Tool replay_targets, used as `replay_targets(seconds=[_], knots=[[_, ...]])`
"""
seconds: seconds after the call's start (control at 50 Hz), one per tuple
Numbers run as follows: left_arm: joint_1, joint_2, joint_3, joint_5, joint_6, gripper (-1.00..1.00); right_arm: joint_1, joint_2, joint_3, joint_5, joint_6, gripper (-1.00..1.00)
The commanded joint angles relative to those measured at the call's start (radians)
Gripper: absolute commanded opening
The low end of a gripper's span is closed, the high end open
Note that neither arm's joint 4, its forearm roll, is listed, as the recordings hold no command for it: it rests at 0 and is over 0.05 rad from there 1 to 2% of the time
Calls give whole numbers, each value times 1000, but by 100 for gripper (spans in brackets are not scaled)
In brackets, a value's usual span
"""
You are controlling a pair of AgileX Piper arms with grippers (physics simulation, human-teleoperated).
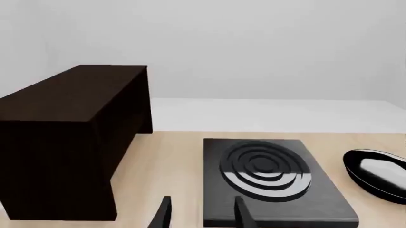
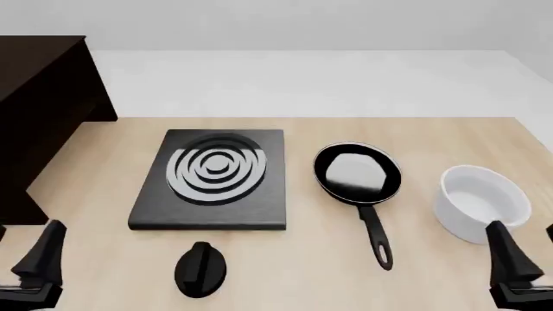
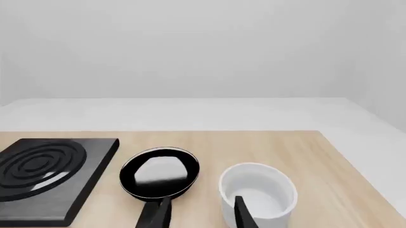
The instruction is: Put the frying pan under the cabinet shelf.
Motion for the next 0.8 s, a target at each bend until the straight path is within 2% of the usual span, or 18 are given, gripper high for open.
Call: replay_targets(seconds=[0.02, 0.12, 0.16, 0.26, 0.34, 0.36, 0.38, 0.4, 0.42, 0.44, 0.48, 0.52, 0.56, 0.6, 0.64, 0.74, 0.76, 0.8], knots=[[-9, 0, -4, -2, -15, 100, 2, 7, -1, -6, -4, 100], [-15, 35, -3, -26, -62, 100, 2, 6, -1, -5, -5, 100], [-27, -1, -19, 12, -86, 100, 2, -3, -12, 15, -5, 100], [-43, 17, -32, 23, -122, 100, 3, -2, -39, 41, -6, 100], [-47, 35, -54, 20, -122, 100, 2, -3, -51, 53, -5, 100], [-50, 77, -62, -9, -112, 100, 2, -1, -42, 42, -5, 100], [-64, 164, -70, -60, -73, 100, 2, 1, -37, 35, -5, 100], [-84, 182, -83, -66, -109, 100, 2, 2, -33, 31, -5, 100], [-96, 186, -99, -59, -101, 100, 2, 3, -32, 29, -4, 100], [-104, 211, -125, -62, -60, 100, 2, 3, -32, 29, -4, 100], [-129, 243, -166, -52, -87, 100, 2, 3, -33, 30, -4, 100], [-153, 226, -216, -21, -81, 100, 2, 4, -31, 27, -4, 100], [-185, 275, -266, -17, -68, 100, 2, 4, -31, 27, -3, 100], [-204, 319, -297, -19, -85, 100, 2, 4, -32, 28, -3, 100], [-243, 362, -340, -11, -51, 100, 2, 4, -32, 28, -4, 100], [-341, 484, -424, -5, -67, 100, 2, 3, -31, 28, -3, 100], [-345, 496, -428, -7, -52, 100, 2, 3, -30, 27, -3, 100], [-367, 554, -463, -5, -73, 100, 2, 2, -32, 30, -4, 100]])
